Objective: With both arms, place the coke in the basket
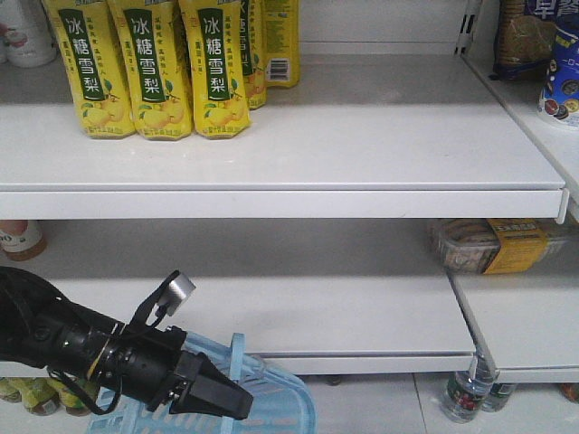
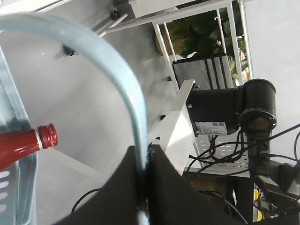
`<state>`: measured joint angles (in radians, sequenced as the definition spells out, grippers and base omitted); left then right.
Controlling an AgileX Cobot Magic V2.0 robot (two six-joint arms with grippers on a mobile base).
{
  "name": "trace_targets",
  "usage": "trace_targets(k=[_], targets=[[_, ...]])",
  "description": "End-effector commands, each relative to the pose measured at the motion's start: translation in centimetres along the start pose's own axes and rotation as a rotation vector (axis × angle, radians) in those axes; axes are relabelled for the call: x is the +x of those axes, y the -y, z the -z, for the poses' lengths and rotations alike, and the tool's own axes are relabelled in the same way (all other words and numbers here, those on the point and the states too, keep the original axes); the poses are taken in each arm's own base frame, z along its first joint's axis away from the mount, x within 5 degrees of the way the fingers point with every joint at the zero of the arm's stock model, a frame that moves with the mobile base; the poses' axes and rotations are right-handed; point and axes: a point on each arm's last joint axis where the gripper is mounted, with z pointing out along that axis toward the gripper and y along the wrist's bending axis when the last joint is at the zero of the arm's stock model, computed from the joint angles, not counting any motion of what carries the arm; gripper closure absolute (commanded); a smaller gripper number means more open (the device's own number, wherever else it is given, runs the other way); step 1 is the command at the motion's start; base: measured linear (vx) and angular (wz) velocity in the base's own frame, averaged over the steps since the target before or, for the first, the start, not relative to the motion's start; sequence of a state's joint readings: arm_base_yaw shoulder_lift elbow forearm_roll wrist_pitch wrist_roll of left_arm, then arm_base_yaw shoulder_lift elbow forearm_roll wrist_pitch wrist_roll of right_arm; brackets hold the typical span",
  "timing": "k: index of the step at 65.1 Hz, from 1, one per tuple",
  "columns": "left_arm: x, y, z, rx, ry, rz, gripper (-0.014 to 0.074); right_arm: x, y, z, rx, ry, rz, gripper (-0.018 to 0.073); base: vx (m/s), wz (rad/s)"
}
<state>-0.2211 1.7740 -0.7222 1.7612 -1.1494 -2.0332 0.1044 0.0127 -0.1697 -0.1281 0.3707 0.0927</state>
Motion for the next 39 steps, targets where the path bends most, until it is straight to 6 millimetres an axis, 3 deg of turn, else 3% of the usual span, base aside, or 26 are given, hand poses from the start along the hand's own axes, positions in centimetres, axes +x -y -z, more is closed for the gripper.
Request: trace_targets(k=[1, 24, 31, 39], targets=[[-0.3, 3.6, 0.9, 0.243, -0.006, -0.051, 0.0602, -1.5, 0.0, 0.2, -0.001, 0.091, 0.014, 0.0569, 0.0, 0.0], [-0.2, 3.7, 0.8, 0.245, -0.009, -0.053, 0.0602, -1.5, 0.0, 0.2, 0.0, 0.088, 0.014, 0.0569, 0.0, 0.0], [0.1, 4.6, 1.0, 0.261, 0.018, -0.066, 0.0602, -1.5, 0.0, 0.2, 0.0, 0.087, 0.014, 0.0569, 0.0, 0.0], [1.8, 6.5, 1.3, 0.265, 0.028, -0.111, 0.0602, -1.5, 0.0, 0.2, 0.0, 0.087, 0.014, 0.0569, 0.0, 0.0]])
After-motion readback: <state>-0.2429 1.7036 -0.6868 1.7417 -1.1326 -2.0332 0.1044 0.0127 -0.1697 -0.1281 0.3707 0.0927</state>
